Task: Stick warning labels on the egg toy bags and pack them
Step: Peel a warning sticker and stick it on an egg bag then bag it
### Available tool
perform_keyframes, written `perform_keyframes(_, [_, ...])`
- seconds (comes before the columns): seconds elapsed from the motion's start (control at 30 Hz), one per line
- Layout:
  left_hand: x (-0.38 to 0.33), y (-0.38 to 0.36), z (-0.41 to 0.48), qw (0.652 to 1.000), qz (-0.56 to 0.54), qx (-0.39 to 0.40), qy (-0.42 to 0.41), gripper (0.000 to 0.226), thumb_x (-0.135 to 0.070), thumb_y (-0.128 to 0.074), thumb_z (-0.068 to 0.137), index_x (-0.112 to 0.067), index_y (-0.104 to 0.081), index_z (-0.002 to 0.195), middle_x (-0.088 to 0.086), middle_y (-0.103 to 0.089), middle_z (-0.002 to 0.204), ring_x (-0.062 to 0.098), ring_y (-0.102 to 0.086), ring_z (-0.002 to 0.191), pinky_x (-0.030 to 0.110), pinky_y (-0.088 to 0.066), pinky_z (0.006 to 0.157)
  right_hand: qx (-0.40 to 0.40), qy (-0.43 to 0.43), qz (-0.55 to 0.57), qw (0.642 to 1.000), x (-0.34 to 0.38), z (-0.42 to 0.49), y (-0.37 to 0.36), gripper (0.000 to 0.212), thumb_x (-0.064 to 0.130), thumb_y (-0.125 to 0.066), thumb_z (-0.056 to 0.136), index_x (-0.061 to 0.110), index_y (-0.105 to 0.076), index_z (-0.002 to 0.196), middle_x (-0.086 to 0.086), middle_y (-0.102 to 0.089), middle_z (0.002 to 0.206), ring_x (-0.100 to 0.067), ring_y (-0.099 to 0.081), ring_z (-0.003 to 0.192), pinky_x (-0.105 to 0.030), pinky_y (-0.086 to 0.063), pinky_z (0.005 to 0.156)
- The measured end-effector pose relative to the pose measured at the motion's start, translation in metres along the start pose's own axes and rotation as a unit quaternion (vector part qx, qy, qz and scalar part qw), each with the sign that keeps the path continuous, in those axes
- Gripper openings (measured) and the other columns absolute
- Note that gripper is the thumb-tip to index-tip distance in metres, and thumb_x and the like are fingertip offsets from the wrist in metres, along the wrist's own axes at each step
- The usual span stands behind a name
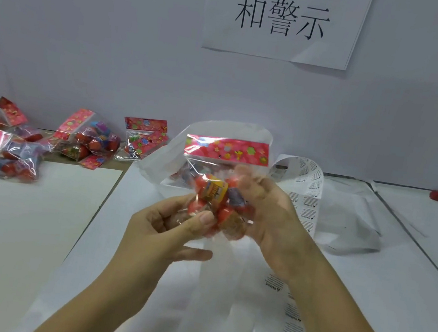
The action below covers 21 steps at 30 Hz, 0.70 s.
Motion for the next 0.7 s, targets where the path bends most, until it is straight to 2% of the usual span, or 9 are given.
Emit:
perform_keyframes(0.07, [-0.002, 0.002, 0.001, 0.999, -0.002, -0.017, -0.038, 0.054, -0.018, -0.092, 0.049, -0.024, -0.078, 0.101, 0.007, -0.076, 0.099, 0.022, -0.074, 0.088, 0.027, -0.058, 0.059, 0.003, 0.032, -0.004, 0.999, 0.003, 0.001, 0.000, 0.039, 0.024, -0.079, 0.070, 0.017, -0.064, 0.106, -0.002, -0.075, 0.090, -0.017, -0.072, 0.079, -0.030, -0.056, 0.060])
perform_keyframes(0.17, [-0.001, 0.004, -0.004, 0.977, 0.166, -0.049, -0.124, 0.102, -0.045, -0.095, 0.042, -0.049, -0.048, 0.132, -0.026, -0.057, 0.129, 0.005, -0.062, 0.108, 0.024, -0.058, 0.073, -0.081, 0.066, 0.060, 0.993, 0.013, 0.004, 0.018, 0.036, 0.021, -0.081, 0.070, 0.016, -0.065, 0.102, -0.003, -0.074, 0.086, -0.018, -0.071, 0.074, -0.037, -0.058, 0.061])
perform_keyframes(0.2, [0.001, 0.003, -0.008, 0.959, 0.250, -0.038, -0.129, 0.118, -0.056, -0.091, 0.036, -0.058, -0.031, 0.138, -0.035, -0.042, 0.136, -0.002, -0.053, 0.115, 0.024, -0.055, 0.079, -0.112, 0.071, 0.091, 0.987, 0.016, 0.005, 0.027, 0.035, 0.024, -0.080, 0.069, 0.017, -0.065, 0.100, -0.003, -0.074, 0.085, -0.017, -0.071, 0.073, -0.038, -0.059, 0.062])
perform_keyframes(0.27, [0.011, 0.001, -0.013, 0.915, 0.390, -0.003, -0.103, 0.135, -0.068, -0.085, 0.031, -0.070, -0.001, 0.136, -0.037, -0.014, 0.143, -0.004, -0.036, 0.124, 0.027, -0.047, 0.096, -0.174, 0.071, 0.121, 0.975, 0.020, 0.005, 0.044, 0.032, 0.029, -0.074, 0.068, 0.019, -0.066, 0.097, -0.001, -0.074, 0.083, -0.014, -0.071, 0.073, -0.032, -0.058, 0.058])
perform_keyframes(0.37, [0.023, 0.000, -0.009, 0.823, 0.554, 0.006, -0.127, 0.132, -0.054, -0.086, 0.055, -0.073, 0.023, 0.126, -0.028, 0.006, 0.146, 0.009, -0.026, 0.130, 0.035, -0.041, 0.104, -0.264, 0.030, 0.099, 0.959, 0.013, 0.006, 0.063, 0.026, 0.033, -0.075, 0.077, 0.019, -0.069, 0.098, 0.000, -0.075, 0.085, -0.013, -0.071, 0.077, -0.027, -0.056, 0.057])
perform_keyframes(0.43, [0.018, 0.006, -0.004, 0.774, 0.610, -0.033, -0.165, 0.127, -0.042, -0.088, 0.062, -0.067, 0.013, 0.135, -0.012, 0.003, 0.152, 0.024, -0.028, 0.136, 0.041, -0.042, 0.103, -0.326, -0.002, 0.078, 0.942, 0.008, 0.005, 0.073, 0.021, 0.036, -0.076, 0.079, 0.020, -0.071, 0.092, 0.004, -0.075, 0.078, -0.009, -0.069, 0.072, -0.026, -0.055, 0.058])
perform_keyframes(0.53, [0.010, 0.026, 0.007, 0.715, 0.667, -0.122, -0.172, 0.121, -0.021, -0.096, 0.049, -0.031, -0.027, 0.148, 0.021, -0.023, 0.150, 0.045, -0.038, 0.125, 0.055, -0.044, 0.094, -0.371, -0.029, 0.054, 0.927, 0.009, 0.004, 0.086, 0.020, 0.037, -0.076, 0.078, 0.019, -0.070, 0.084, 0.007, -0.072, 0.065, -0.003, -0.064, 0.052, -0.021, -0.047, 0.052])
perform_keyframes(0.63, [0.004, 0.035, 0.012, 0.674, 0.687, -0.172, -0.210, 0.112, -0.006, -0.096, 0.044, -0.013, -0.046, 0.144, 0.019, -0.025, 0.144, 0.040, -0.029, 0.127, 0.062, -0.037, 0.094, -0.294, -0.109, 0.041, 0.949, 0.009, 0.006, 0.087, 0.022, 0.038, -0.076, 0.072, 0.021, -0.070, 0.084, 0.003, -0.073, 0.077, -0.009, -0.065, 0.060, -0.025, -0.043, 0.056])
perform_keyframes(0.7, [0.004, 0.028, 0.011, 0.659, 0.692, -0.166, -0.245, 0.098, 0.001, -0.092, 0.046, -0.012, -0.056, 0.137, 0.019, -0.032, 0.142, 0.033, -0.028, 0.127, 0.053, -0.028, 0.099, -0.211, -0.181, 0.020, 0.960, 0.006, 0.007, 0.081, 0.024, 0.040, -0.076, 0.064, 0.025, -0.070, 0.082, 0.005, -0.072, 0.079, -0.010, -0.066, 0.063, -0.027, -0.042, 0.056])
Point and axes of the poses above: each hand's wrist, its own z-axis towards the middle knuckle, its own y-axis out of the back of the hand, x = y × z, the point moved 3 cm from there along z, towards the middle knuckle
